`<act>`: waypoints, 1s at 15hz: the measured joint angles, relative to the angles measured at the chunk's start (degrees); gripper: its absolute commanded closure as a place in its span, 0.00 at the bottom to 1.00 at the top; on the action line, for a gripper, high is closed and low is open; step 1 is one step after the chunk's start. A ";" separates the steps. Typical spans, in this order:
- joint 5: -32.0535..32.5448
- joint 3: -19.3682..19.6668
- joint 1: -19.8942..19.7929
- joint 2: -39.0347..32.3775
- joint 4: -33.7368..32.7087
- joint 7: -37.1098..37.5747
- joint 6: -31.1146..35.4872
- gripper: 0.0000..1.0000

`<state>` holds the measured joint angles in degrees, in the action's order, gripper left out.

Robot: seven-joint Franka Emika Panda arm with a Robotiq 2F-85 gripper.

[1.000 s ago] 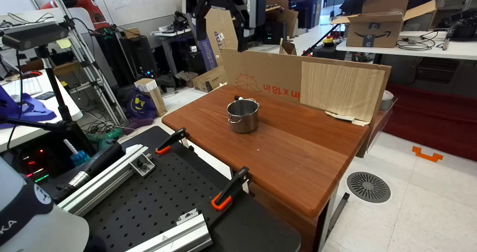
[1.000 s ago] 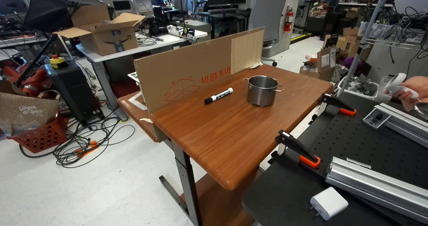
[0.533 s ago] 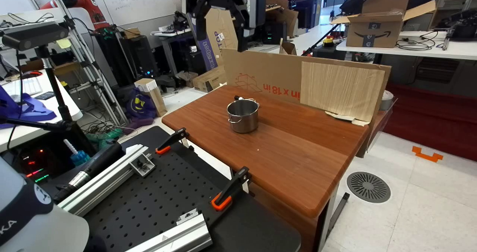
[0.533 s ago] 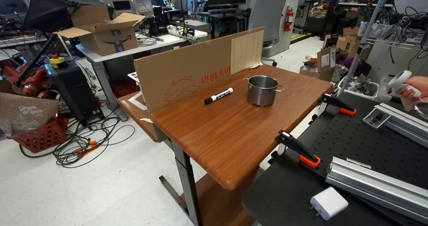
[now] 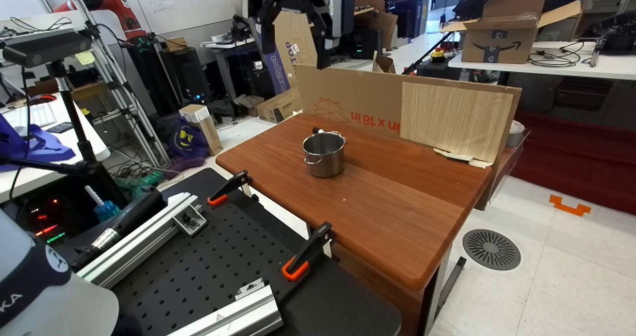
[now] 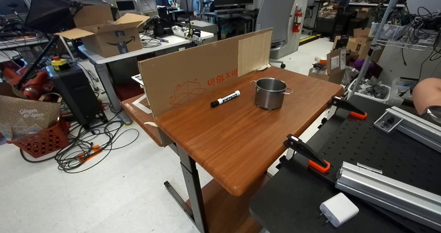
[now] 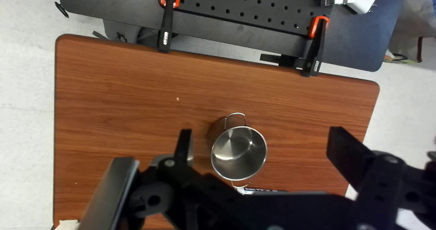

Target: Take the marker from the table and place it in the silver pot

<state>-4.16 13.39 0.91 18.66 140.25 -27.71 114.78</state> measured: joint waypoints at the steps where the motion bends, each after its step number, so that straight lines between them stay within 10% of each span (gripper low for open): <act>1: 0.00 0.00 0.00 0.00 0.00 0.00 0.00 0.00; 15: 0.56 -1.58 -0.13 -0.28 -0.25 0.88 0.33 0.00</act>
<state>-3.60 11.81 0.77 18.37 140.00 -26.83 115.11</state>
